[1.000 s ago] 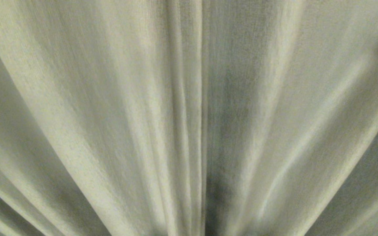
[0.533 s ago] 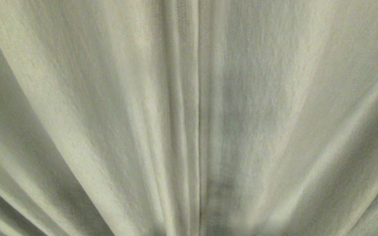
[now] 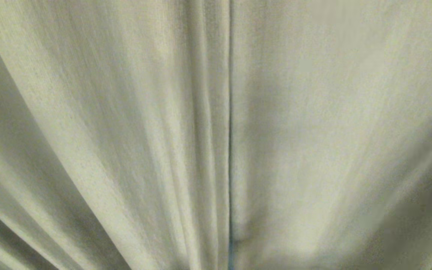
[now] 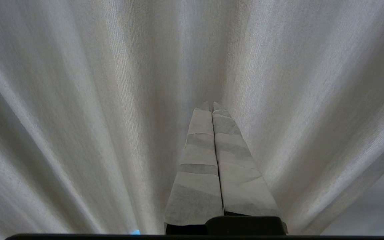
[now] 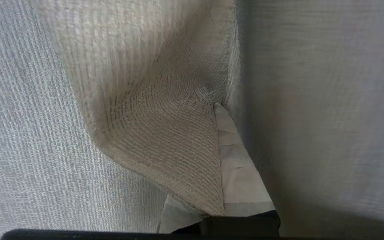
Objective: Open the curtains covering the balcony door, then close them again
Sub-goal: Pull the outer curtains open on both sides
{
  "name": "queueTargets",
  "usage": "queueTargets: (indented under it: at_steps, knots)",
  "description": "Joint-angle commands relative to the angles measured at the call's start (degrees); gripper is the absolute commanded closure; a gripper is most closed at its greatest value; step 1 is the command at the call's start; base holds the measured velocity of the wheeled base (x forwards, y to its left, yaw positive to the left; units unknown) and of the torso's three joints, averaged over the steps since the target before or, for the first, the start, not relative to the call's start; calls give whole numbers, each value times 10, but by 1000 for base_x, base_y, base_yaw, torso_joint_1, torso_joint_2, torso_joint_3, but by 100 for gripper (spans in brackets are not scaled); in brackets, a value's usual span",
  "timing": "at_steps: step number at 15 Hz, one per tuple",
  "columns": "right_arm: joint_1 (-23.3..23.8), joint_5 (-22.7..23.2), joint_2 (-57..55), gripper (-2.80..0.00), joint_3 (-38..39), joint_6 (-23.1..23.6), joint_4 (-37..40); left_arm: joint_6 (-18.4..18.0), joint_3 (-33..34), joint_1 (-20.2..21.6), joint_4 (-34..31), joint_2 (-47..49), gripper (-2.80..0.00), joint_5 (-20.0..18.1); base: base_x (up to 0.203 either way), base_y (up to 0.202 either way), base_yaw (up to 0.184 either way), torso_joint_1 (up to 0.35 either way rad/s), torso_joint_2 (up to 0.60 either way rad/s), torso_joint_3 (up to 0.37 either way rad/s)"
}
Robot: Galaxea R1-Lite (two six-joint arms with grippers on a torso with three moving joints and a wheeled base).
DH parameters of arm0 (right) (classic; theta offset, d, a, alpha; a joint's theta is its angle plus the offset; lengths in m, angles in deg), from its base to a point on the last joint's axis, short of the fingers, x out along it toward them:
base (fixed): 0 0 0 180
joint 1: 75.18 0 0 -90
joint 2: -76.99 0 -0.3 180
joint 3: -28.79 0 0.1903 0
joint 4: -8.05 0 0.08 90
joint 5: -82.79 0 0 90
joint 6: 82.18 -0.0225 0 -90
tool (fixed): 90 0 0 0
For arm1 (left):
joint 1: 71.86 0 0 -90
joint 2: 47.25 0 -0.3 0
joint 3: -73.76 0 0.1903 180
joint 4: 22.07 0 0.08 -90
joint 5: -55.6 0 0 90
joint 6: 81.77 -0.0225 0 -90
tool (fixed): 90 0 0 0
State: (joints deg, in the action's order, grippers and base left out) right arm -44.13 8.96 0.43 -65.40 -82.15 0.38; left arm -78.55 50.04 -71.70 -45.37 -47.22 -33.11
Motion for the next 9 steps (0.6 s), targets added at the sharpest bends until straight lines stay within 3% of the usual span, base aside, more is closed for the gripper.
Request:
queueTargets:
  at_steps: [1,9]
  knots:
    - [38,1,-34,0,-29,2,-1,0,0,0,0,1,0,0,0,0,0,0,0,0]
    - [146,0,-129,0,-89,27,-19,0,0,0,0,1,0,0,0,0,0,0,0,0]
